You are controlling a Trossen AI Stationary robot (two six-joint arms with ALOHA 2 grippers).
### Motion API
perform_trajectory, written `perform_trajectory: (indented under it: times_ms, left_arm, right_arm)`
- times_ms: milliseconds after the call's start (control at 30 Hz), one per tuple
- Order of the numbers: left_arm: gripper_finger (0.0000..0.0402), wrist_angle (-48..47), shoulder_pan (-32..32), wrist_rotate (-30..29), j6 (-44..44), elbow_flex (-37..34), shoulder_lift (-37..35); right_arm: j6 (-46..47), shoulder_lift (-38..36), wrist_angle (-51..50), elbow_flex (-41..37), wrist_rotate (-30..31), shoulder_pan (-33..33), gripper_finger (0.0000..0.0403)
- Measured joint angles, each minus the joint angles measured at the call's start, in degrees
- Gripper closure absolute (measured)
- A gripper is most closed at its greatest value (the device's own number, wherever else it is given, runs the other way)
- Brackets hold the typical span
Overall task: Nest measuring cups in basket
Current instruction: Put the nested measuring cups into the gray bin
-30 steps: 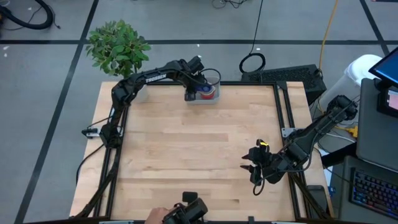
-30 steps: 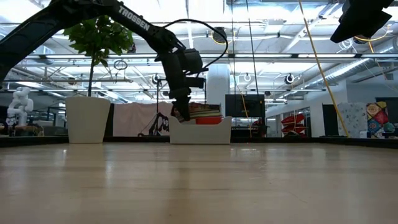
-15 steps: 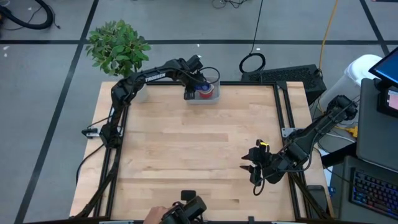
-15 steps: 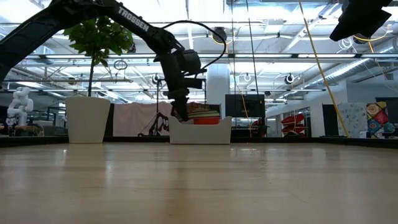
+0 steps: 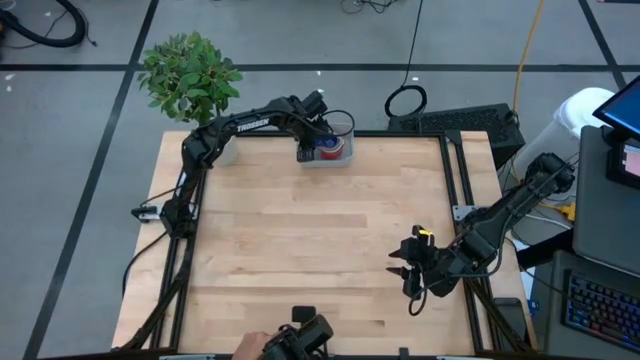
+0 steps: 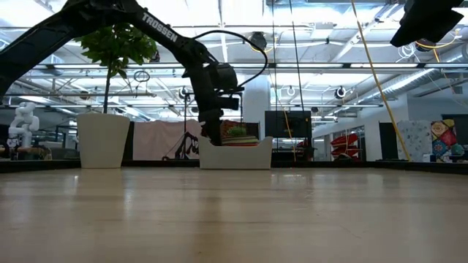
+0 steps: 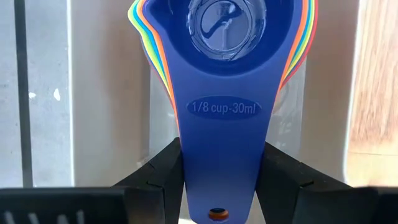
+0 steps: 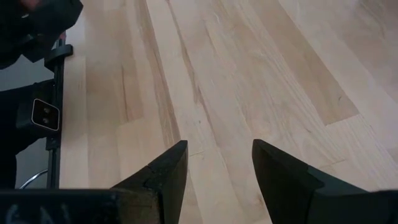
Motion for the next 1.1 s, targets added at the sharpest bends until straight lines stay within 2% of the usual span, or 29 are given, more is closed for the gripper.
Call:
perform_trajectory:
  times_ms: [1100]
  left_arm:
    - [0.0247, 0.9, 0.1, 1.4, -0.5, 0.1, 2.6]
  right_arm:
    - [0.1, 0.0, 0.4, 0.0, 0.1, 0.3, 0.0232]
